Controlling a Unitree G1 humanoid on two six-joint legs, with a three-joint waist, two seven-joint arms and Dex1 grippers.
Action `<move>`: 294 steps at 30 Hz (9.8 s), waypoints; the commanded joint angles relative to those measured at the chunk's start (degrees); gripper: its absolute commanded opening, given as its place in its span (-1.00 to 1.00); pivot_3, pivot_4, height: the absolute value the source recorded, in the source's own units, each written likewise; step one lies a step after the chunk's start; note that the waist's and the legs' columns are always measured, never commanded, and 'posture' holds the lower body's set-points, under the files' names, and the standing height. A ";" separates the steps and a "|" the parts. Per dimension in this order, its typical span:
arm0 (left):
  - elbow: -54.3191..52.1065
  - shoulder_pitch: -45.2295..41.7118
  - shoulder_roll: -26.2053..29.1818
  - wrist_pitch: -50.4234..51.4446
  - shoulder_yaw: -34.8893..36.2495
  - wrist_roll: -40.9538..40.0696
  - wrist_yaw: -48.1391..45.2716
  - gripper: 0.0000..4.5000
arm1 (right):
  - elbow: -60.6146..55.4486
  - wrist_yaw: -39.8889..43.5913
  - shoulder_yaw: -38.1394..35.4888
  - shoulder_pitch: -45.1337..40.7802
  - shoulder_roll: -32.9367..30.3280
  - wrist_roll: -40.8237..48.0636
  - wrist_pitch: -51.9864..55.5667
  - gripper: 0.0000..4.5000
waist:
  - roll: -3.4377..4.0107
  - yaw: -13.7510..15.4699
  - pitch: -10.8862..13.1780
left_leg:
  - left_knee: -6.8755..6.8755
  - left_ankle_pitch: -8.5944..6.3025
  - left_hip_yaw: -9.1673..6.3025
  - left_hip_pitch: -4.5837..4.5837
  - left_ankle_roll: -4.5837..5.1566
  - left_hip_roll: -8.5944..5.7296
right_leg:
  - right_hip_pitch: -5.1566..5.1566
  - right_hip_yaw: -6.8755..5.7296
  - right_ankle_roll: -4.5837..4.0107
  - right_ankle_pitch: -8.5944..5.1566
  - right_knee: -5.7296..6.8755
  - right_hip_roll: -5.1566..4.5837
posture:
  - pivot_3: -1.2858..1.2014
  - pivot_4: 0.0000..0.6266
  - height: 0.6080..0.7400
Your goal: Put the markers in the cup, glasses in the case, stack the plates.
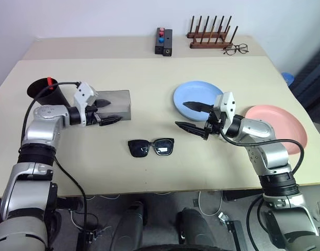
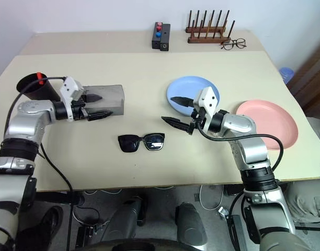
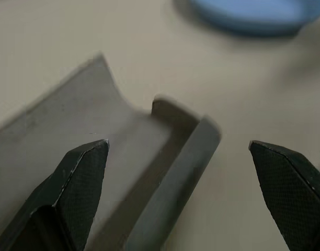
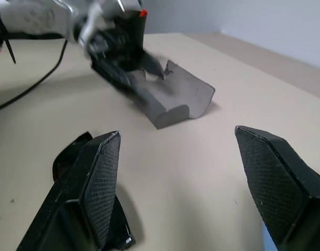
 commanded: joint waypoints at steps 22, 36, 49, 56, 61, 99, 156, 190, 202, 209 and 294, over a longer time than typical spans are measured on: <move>0.50 -3.20 -3.31 -0.34 3.14 0.30 -7.16 -0.87 | -2.53 -1.67 -0.02 0.15 0.61 -0.50 -1.08 0.58 | 0.02 0.02 -0.02 | 0.07 0.01 -0.05 0.01 0.01 -0.01 | 0.07 -0.05 0.01 0.00 0.02 -0.03 | 0.03 -0.52 0.92; -31.59 12.69 17.24 25.16 0.96 -8.78 -26.82 -0.87 | -2.21 -1.74 0.09 0.49 0.49 -0.96 -1.54 0.58 | 0.07 -1.38 0.01 | -0.04 0.00 -0.02 -0.01 0.01 0.04 | -0.02 0.03 -0.03 -0.02 0.00 -0.03 | 0.03 -0.52 0.92; -41.84 30.01 21.66 21.05 1.70 -9.99 -25.85 -0.87 | -1.62 -1.28 0.53 0.12 0.80 -1.30 -2.01 0.58 | 0.10 -0.91 0.02 | -0.14 -0.02 -0.02 -0.03 0.00 0.06 | -0.15 0.19 -0.08 -0.03 -0.07 -0.27 | 0.03 -0.52 0.92; -41.91 32.50 20.34 19.87 0.72 -9.06 -21.85 -0.87 | -1.77 -1.21 0.56 0.02 0.78 -1.25 -1.80 0.58 | 0.10 -0.05 0.02 | -0.14 -0.02 0.00 -0.03 -0.01 0.06 | -0.33 0.21 -0.12 -0.04 -0.08 -0.32 | 0.03 -0.52 0.92; -41.37 32.86 19.55 20.71 0.37 -10.11 -21.14 -0.48 | -1.51 -1.25 0.63 -0.23 0.85 -1.41 -1.91 0.58 | 0.11 0.07 0.01 | -0.13 -0.03 0.00 -0.03 -0.01 0.06 | -0.34 0.21 -0.26 -0.10 -0.09 -0.35 | 0.03 -0.52 0.92; -37.64 5.70 -0.23 17.66 -13.47 -5.79 -12.57 0.80 | -2.33 8.92 -4.33 5.52 -11.72 0.33 -1.96 0.58 | 0.10 0.23 0.00 | 0.08 -0.03 0.04 -0.05 0.08 0.00 | 0.09 0.02 -0.04 0.03 -0.12 -0.09 | 0.03 -0.52 0.92; -22.99 -9.38 -4.50 40.78 -8.54 -13.12 -19.98 -0.99 | -1.68 1.90 -2.59 5.15 -6.84 -2.92 -4.89 0.58 | 0.10 0.10 0.00 | 0.02 -0.06 -0.01 0.44 0.11 0.01 | 0.53 0.02 -0.03 0.02 -0.22 -0.10 | 0.03 -0.52 0.92; -24.61 1.64 29.26 19.09 -19.37 -28.06 -29.13 -0.99 | -2.06 1.94 -2.03 5.76 -6.48 -2.89 -4.75 0.58 | 0.13 0.05 0.02 | -0.21 -0.08 0.01 0.31 0.08 0.05 | 0.30 0.20 -0.27 -0.10 -0.34 -0.34 | 0.03 -0.52 0.92; -16.02 4.63 27.23 8.35 -20.27 -24.99 -29.13 -0.99 | -2.18 2.73 -1.66 5.27 -6.55 -2.57 -4.14 0.58 | 0.14 0.04 0.03 | -0.14 -0.07 0.02 -0.04 0.10 0.05 | -0.04 0.15 -0.10 -0.01 -0.29 -0.28 | 0.03 -0.52 0.92; -15.17 6.88 26.58 8.27 -23.02 -28.39 -29.13 -0.99 | -2.63 2.63 -1.74 5.34 -6.77 -2.48 -3.58 0.58 | 0.14 -0.01 0.03 | -0.11 -0.06 0.04 -0.06 0.11 0.05 | -0.06 0.12 -0.08 0.00 -0.24 -0.21 | 0.03 -0.52 0.92; -21.54 17.40 15.30 13.59 1.25 -10.09 -25.66 -0.97 | -1.11 3.26 -0.17 4.03 -5.58 -3.42 -4.33 0.58 | 0.15 -0.12 0.01 | 0.05 -0.06 0.04 -0.05 0.11 0.05 | -0.06 0.11 -0.03 0.02 -0.05 -0.20 | 0.03 -0.52 0.92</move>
